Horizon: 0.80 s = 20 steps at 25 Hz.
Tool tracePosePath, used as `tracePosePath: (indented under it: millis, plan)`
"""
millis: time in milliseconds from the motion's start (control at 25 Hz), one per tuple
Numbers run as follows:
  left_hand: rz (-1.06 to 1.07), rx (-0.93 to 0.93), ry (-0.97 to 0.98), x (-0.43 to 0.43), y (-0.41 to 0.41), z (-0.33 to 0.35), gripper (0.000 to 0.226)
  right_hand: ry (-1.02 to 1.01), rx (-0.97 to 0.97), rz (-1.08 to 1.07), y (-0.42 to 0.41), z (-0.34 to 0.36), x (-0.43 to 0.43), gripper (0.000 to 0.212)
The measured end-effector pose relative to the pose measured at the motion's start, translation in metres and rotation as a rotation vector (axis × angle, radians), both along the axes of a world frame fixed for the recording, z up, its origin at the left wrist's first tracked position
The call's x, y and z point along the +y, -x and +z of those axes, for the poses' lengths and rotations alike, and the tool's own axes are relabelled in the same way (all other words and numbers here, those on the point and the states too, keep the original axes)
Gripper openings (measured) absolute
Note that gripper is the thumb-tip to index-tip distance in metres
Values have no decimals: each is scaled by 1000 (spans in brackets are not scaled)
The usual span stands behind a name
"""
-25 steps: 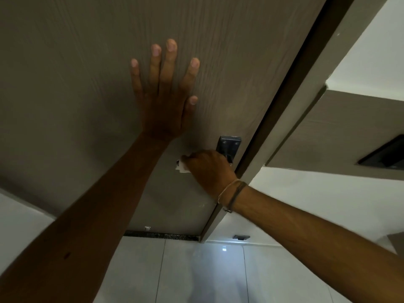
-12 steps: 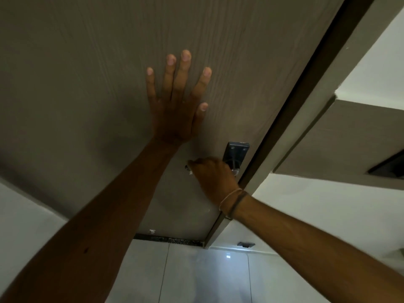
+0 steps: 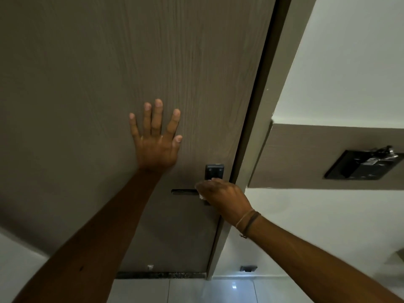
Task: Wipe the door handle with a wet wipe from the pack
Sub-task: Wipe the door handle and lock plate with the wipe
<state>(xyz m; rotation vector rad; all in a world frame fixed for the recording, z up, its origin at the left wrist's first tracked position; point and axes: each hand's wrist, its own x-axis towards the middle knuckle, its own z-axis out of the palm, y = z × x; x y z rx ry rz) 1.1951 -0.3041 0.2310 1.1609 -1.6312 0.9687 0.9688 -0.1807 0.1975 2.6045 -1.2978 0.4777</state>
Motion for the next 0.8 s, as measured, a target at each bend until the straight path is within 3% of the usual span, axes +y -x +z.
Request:
tracePosePath:
  millis: [200, 360, 520, 680, 720, 800]
  plan:
    - [18, -28, -131, 12, -4, 4, 66, 10, -78, -126, -1, -14, 10, 70]
    - [50, -46, -209, 19, -5, 9, 66, 15, -95, -236, 1, -20, 10, 66]
    - [11, 23, -333, 41, 3, 19, 68, -128, -517, -193, 5, -16, 13, 44]
    - [-208, 184, -412, 99, 25, 13, 56, -121, -864, -218, 4, -6, 42, 56]
    - [-297, 247, -493, 121, 33, 5, 58, -126, -941, -224, 7, -3, 53, 62]
    - [-497, 503, -843, 166, 54, -4, 67, -145, -1070, -238, 19, 7, 74, 70]
